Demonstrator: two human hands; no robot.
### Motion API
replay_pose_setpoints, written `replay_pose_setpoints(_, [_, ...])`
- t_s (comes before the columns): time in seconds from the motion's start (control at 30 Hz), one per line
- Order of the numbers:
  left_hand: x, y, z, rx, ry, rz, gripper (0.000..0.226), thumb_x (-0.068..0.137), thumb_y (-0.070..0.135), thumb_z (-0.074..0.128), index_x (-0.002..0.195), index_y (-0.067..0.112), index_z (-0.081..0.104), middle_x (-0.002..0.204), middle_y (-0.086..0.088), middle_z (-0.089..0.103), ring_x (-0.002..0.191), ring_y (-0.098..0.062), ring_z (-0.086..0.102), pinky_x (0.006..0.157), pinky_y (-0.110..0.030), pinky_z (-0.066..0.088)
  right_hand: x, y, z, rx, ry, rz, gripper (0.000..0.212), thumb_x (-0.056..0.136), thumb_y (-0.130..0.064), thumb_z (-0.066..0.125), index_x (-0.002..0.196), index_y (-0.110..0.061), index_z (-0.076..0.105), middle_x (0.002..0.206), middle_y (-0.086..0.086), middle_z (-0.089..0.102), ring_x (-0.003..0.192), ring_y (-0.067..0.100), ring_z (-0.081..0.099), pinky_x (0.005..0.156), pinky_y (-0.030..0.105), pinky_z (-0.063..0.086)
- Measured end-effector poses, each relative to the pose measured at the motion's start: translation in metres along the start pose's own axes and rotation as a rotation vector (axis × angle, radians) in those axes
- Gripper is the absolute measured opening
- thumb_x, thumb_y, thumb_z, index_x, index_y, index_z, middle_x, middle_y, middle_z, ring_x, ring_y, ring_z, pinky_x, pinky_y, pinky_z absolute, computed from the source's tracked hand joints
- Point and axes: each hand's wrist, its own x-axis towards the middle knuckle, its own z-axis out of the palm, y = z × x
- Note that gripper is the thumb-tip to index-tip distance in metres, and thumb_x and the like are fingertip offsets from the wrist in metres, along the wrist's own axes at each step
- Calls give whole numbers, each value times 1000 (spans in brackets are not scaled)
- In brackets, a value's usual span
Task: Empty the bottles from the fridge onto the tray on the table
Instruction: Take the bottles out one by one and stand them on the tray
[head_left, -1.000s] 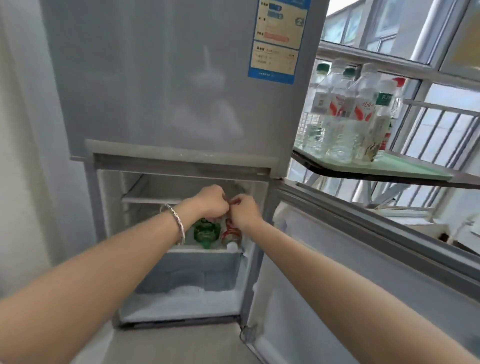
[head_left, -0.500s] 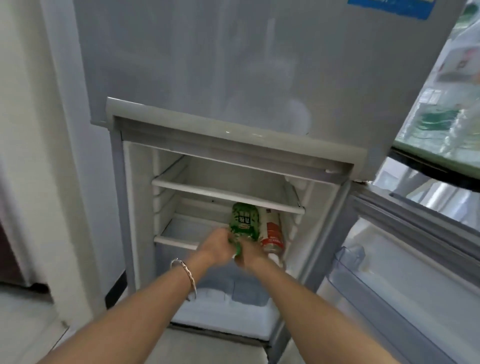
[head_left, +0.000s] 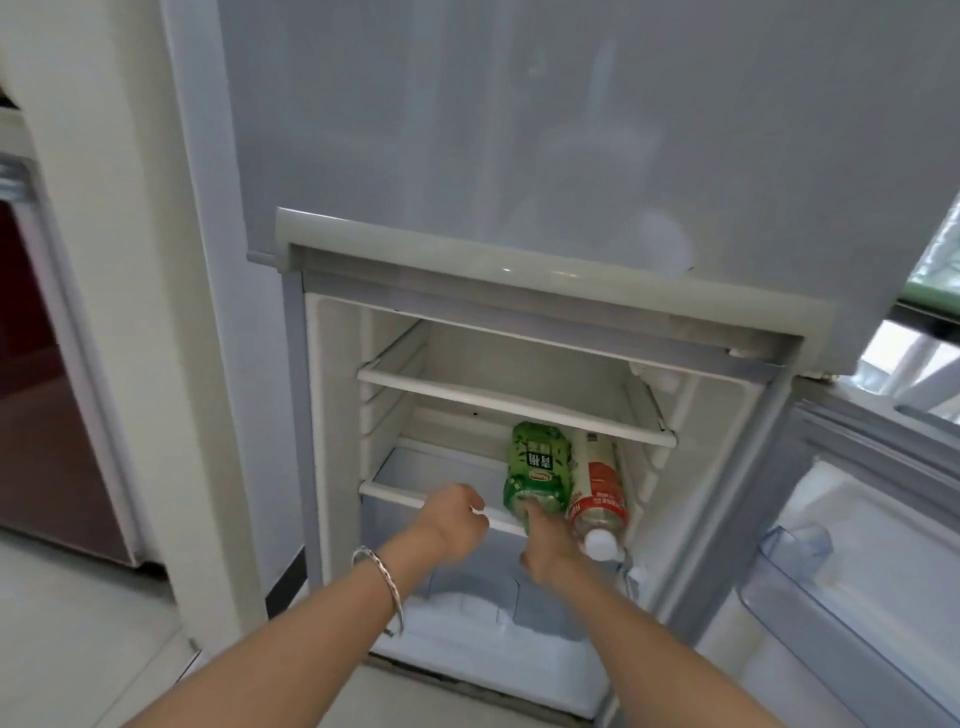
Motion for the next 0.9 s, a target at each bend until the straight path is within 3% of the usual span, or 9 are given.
replay_pose_setpoints(0.13, [-5,-4,0,-47,-15,-13,37,88,11,49,123,12,61,128,-8,60,115,-24,58,93,-25,46,-13,-4,8,-212,245,-17,62,77,-2,68,128,-20,39,123,11,56,109,27,56,90,37,49])
replay_pose_setpoints(0.3, [-13,2,-12,-51,-16,11,41,89,12,50,130,12,55,135,-8,56,121,-24,54,97,-24,43,-28,-18,-25,-292,435,-189,45,85,4,57,121,-22,47,115,5,63,100,25,59,73,38,53])
replay_pose_setpoints(0.43, [-25,26,-30,-11,-7,105,44,90,14,55,133,5,50,136,-14,54,115,-23,55,98,-29,43,-55,-31,-65,-336,387,-297,56,80,9,56,126,-19,45,116,10,61,107,30,56,73,36,44])
replay_pose_setpoints(0.53, [-45,53,-50,75,-10,206,40,89,15,58,126,0,55,115,-11,61,99,-17,55,88,-27,43,-79,-41,-93,-350,332,-350,51,85,3,51,131,-17,42,114,15,63,106,34,58,68,37,36])
replay_pose_setpoints(0.67, [-72,83,-67,136,-155,328,35,87,24,59,118,10,62,122,-11,65,114,-24,60,92,-27,43,-116,-58,-135,-287,287,-340,51,87,-16,55,135,-20,38,116,17,66,104,38,63,76,41,47])
replay_pose_setpoints(0.73, [-85,93,-71,225,-233,411,52,83,23,67,131,13,51,132,-11,58,116,-21,55,96,-27,41,-136,-66,-161,-176,252,-287,46,86,-21,58,129,-18,43,116,18,66,104,38,63,80,41,49])
replay_pose_setpoints(0.8, [-93,100,-76,141,-252,437,78,69,14,80,135,11,40,125,-7,57,106,-18,55,88,-26,45,-152,-69,-188,-40,212,-260,44,85,-27,63,125,-14,48,116,17,66,105,35,63,84,40,50])
replay_pose_setpoints(0.9, [-106,119,-83,28,-287,505,84,63,9,84,133,12,39,121,-1,57,114,-20,58,92,-28,48,-183,-65,-235,82,165,-209,35,82,-27,69,111,-15,55,110,12,66,101,32,62,86,42,52])
